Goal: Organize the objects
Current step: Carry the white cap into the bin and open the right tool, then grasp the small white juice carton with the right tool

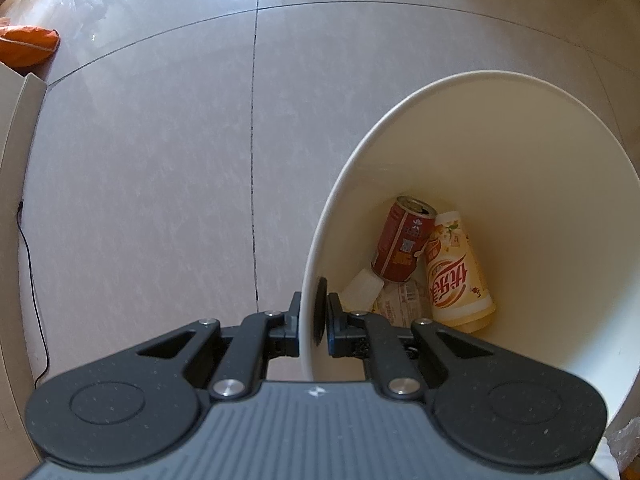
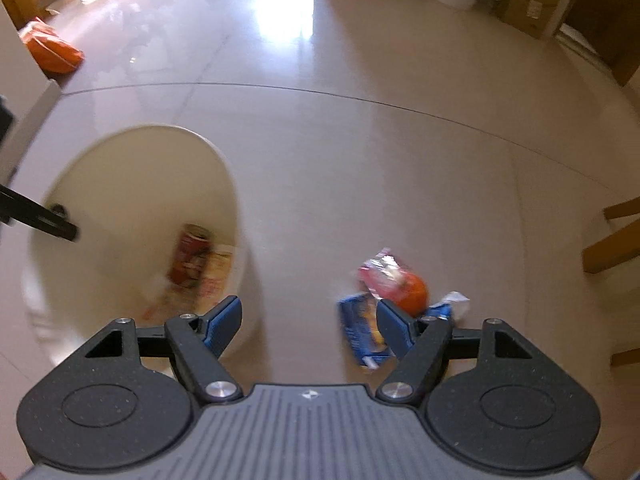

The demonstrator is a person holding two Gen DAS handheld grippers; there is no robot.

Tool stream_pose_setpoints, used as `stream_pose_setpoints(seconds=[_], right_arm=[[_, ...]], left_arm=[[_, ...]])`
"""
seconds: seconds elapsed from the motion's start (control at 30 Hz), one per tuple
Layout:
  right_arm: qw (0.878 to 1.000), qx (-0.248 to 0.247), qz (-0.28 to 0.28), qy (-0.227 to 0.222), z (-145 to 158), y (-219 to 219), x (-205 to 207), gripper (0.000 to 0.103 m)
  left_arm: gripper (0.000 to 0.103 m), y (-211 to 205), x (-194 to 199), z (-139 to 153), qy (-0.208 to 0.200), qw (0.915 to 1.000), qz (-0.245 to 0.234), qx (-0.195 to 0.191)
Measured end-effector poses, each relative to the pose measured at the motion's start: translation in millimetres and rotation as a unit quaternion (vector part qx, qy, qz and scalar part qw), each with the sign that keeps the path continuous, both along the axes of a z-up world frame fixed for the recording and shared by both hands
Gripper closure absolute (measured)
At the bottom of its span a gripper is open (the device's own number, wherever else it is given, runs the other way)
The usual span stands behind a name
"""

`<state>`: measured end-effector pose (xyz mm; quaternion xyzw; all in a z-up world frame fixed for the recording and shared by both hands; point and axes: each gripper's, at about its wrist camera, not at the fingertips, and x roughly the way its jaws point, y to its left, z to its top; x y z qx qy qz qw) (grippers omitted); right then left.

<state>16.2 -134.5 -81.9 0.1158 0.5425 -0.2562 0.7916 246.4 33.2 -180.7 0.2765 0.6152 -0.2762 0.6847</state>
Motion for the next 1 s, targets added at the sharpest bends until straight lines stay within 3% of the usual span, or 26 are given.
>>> stream_pose_setpoints(seconds=[0.4, 0.7, 0.87, 1.0], right_arm=[[0.996, -0.022, 0.053, 0.061, -94.7, -58.2, -23.6, 0.025], [0.987, -0.011, 0.121, 0.109, -187.8, -70.7, -6.2, 0.022], [0.982, 0.0, 0.128, 0.142, -238.0, -82.5, 4.7, 0.022], [0.979, 0.017, 0.129, 0.156, -260.9, -86.1, 11.2, 0.022]], left_arm=[[0.095, 0.1, 0.5, 5.0, -0.003, 1.0, 0.001, -0.002], [0.095, 0.0, -0.7, 5.3, -0.004, 1.0, 0.004, -0.001], [0.095, 0.2, -1.2, 4.9, -0.005, 1.0, 0.0, 0.0], [0.095, 0.2, -1.8, 4.3, -0.005, 1.0, -0.006, 0.0]])
